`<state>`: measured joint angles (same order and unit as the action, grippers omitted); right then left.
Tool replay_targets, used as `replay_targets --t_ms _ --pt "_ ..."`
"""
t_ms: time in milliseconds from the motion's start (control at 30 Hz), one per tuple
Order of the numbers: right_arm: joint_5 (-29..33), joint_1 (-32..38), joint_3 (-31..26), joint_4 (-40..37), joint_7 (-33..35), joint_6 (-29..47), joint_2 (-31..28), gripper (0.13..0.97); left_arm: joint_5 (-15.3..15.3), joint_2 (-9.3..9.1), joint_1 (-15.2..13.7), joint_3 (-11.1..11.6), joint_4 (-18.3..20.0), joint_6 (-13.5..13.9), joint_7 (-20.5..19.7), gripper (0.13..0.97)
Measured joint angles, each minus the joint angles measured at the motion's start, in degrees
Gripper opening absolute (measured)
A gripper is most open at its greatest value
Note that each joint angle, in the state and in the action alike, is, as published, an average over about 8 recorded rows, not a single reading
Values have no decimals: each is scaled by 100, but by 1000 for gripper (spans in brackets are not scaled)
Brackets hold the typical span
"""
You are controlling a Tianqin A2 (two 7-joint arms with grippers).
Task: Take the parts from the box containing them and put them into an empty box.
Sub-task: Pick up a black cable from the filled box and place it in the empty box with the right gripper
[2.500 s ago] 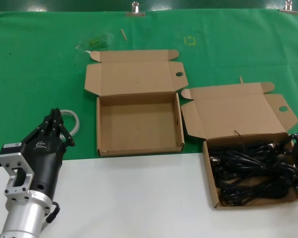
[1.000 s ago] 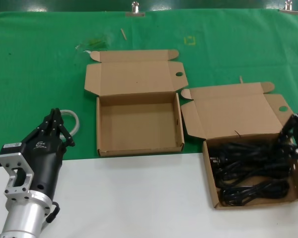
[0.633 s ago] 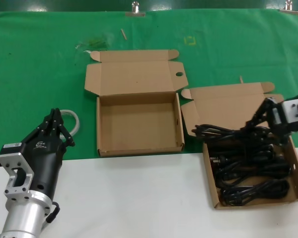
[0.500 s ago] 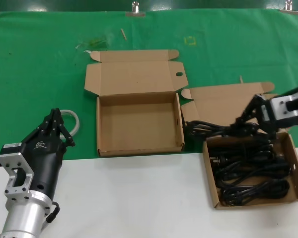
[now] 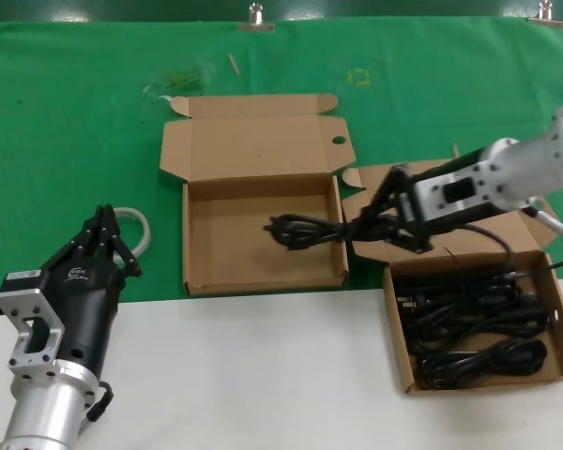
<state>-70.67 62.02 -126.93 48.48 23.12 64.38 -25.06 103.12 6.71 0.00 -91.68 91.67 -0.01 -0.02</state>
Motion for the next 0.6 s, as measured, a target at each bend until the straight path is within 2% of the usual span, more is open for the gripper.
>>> replay_targets --t_ms 300,600 --pt "71 7 -178 -260 -26 -310 601 175 0 0 0 0 0 0 0 156" --pt "15 239 -182 -1338 354 -832 1313 175 0 0 0 0 0 0 0 156"
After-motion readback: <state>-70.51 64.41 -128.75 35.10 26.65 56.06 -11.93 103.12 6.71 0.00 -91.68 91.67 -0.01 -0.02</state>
